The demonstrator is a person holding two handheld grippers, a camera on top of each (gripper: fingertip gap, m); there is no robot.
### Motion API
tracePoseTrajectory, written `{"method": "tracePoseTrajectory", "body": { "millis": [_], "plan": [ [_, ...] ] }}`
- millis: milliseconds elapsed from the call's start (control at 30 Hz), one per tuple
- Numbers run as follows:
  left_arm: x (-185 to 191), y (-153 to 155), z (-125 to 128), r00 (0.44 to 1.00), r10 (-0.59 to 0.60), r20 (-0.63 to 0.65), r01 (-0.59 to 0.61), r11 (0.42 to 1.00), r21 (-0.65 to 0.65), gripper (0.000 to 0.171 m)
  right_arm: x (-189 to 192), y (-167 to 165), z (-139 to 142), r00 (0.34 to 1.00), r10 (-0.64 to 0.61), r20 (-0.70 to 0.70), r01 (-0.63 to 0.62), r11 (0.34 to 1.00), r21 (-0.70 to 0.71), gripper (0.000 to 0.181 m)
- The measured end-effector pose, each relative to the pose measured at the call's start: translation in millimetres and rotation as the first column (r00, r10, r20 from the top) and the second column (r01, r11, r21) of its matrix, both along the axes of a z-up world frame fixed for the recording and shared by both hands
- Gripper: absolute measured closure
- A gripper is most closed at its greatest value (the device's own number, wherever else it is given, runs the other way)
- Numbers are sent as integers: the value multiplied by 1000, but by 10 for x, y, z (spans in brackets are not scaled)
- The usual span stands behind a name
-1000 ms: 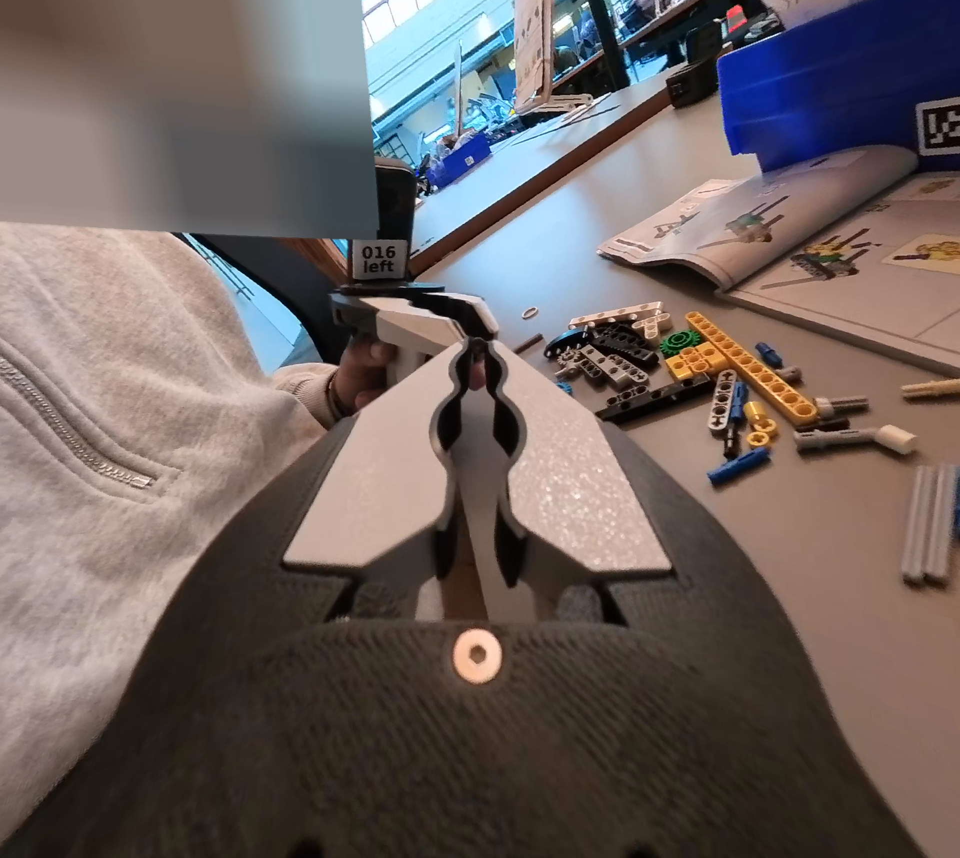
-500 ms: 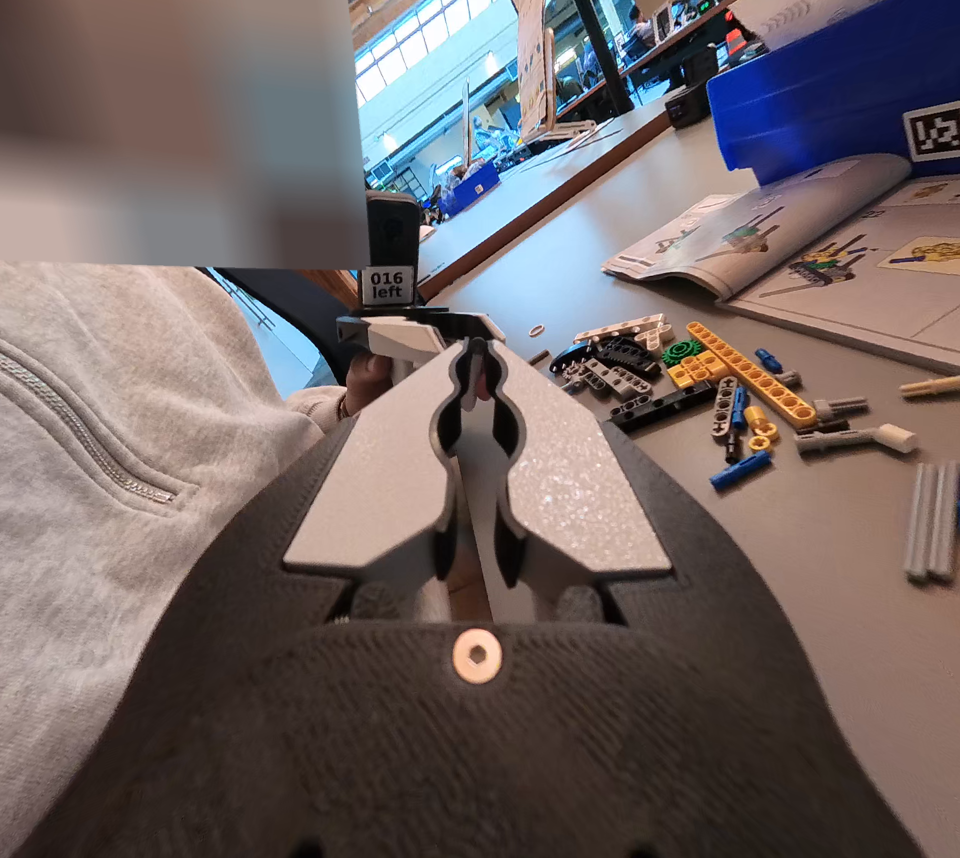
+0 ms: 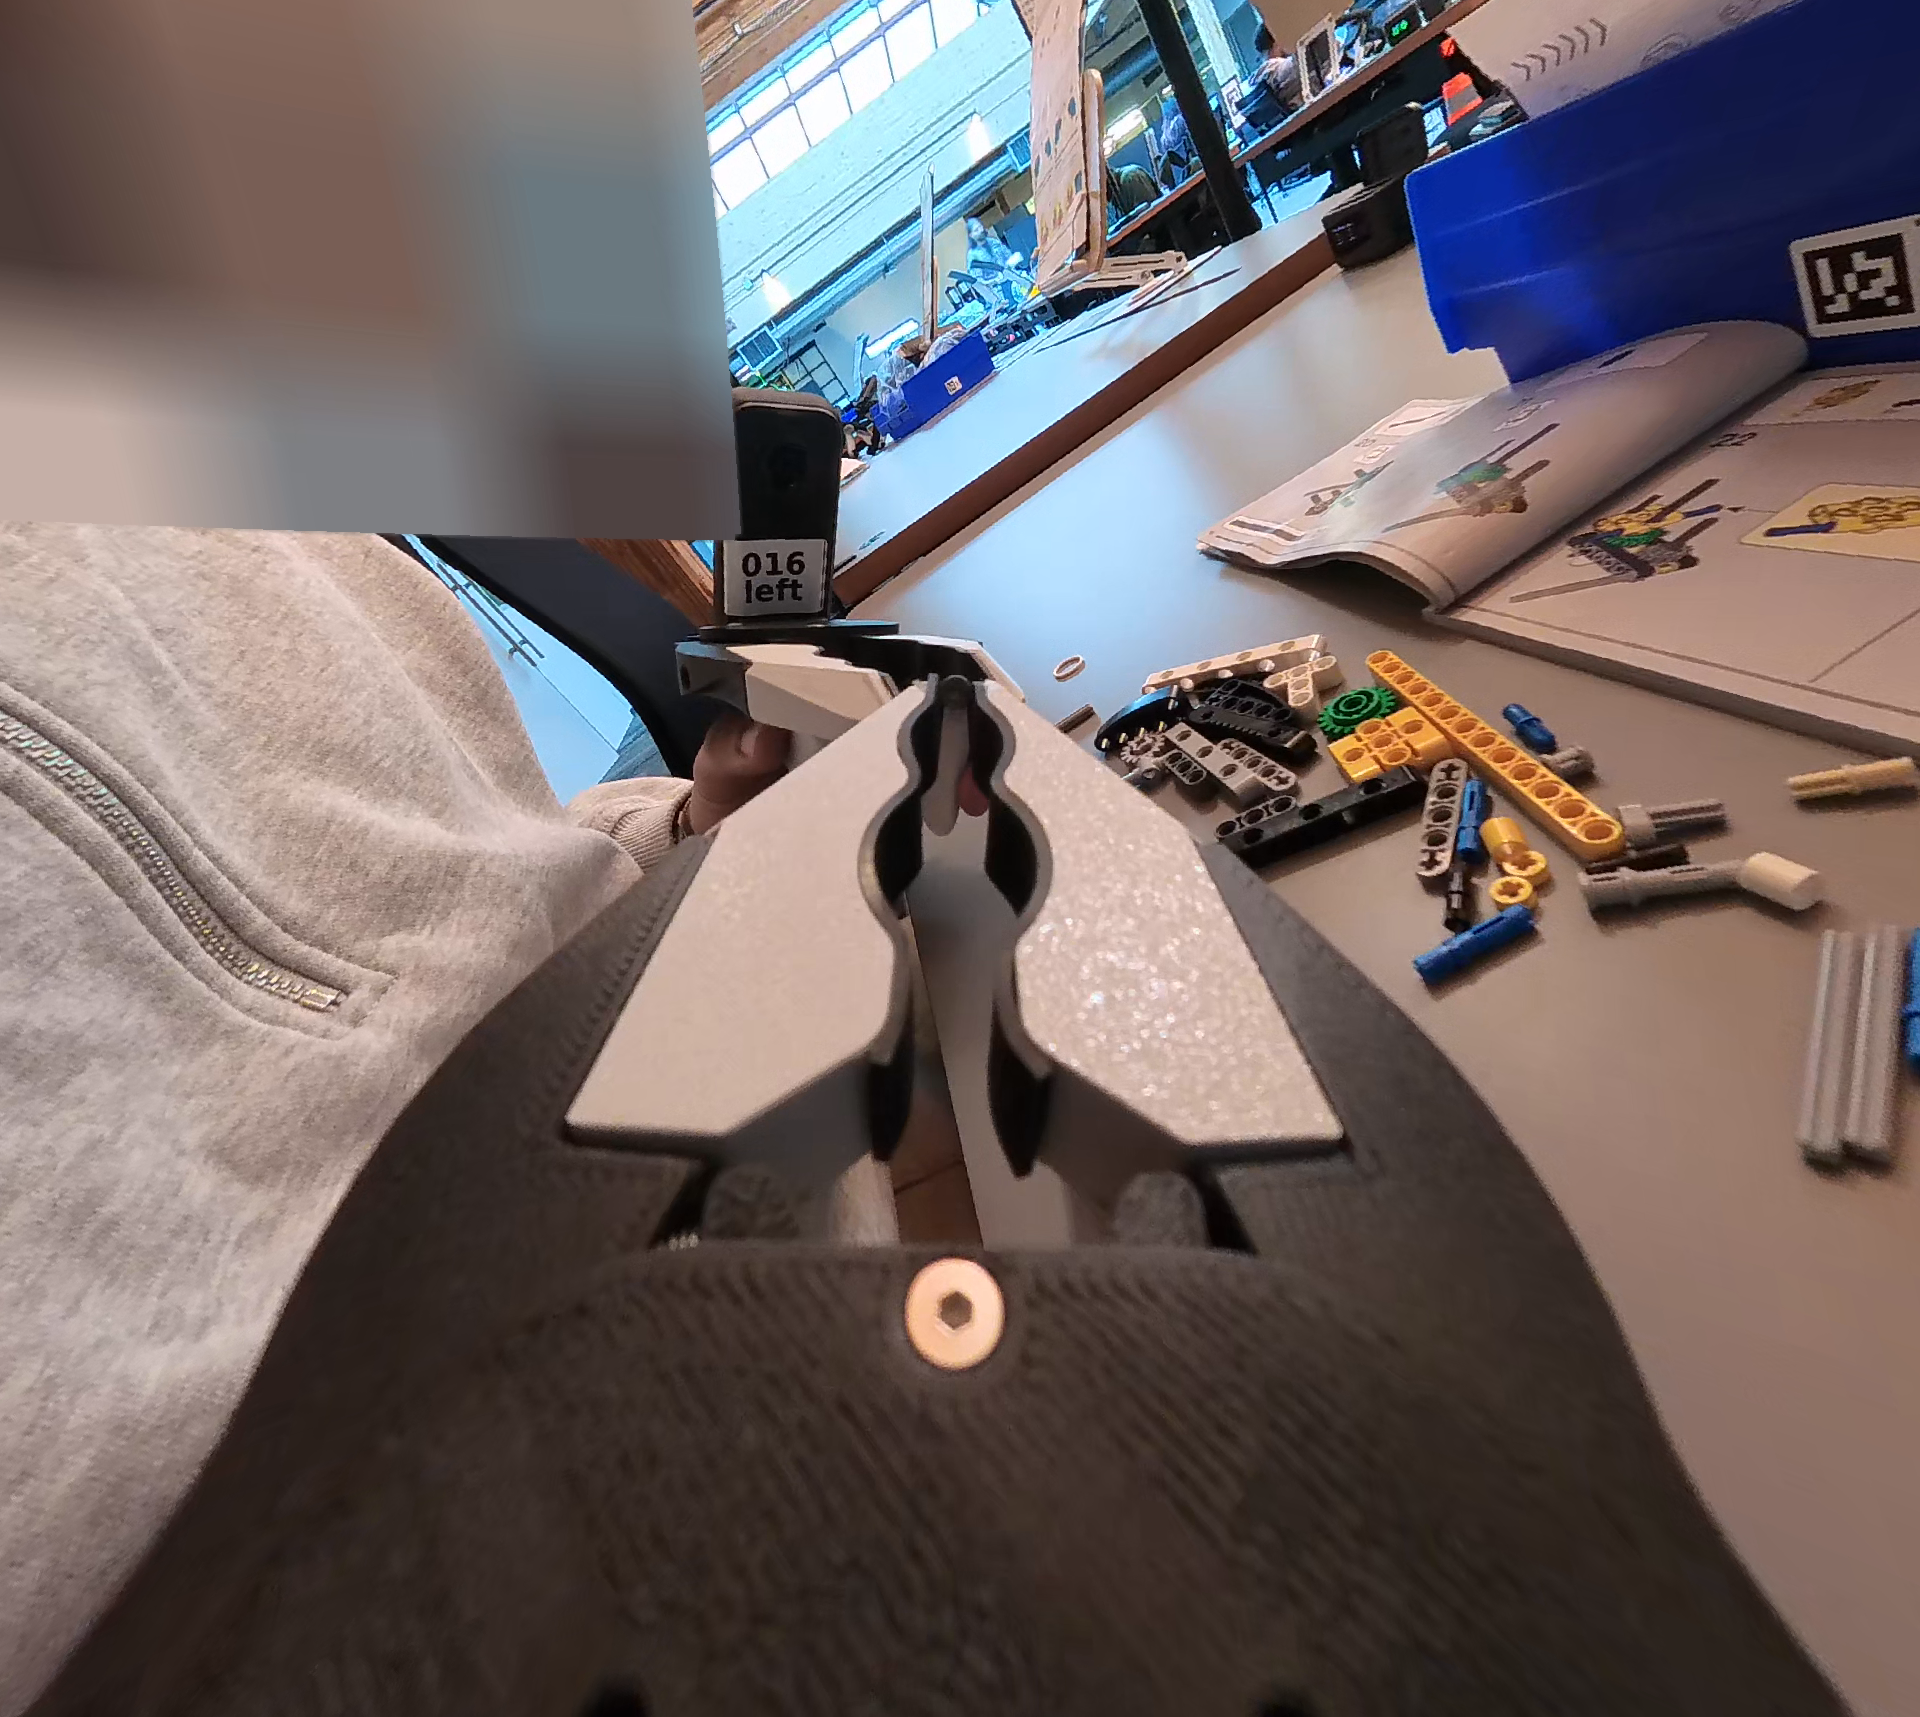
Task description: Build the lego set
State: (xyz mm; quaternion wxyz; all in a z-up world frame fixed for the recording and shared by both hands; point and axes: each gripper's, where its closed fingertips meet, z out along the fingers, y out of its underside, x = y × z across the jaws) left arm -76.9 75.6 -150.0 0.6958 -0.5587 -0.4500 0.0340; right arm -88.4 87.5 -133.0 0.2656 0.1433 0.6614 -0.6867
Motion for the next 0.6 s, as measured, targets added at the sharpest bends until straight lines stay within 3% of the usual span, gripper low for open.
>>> {"method": "tracePoseTrajectory", "body": {
  "millis": [600],
  "plan": [
    [-30, -53, -11, 1000, 23, 16, -24, 1000, 14, 153, -39, -2, -10, 1000, -25, -3, 25, 1000, 8, 178]
  ]
}}
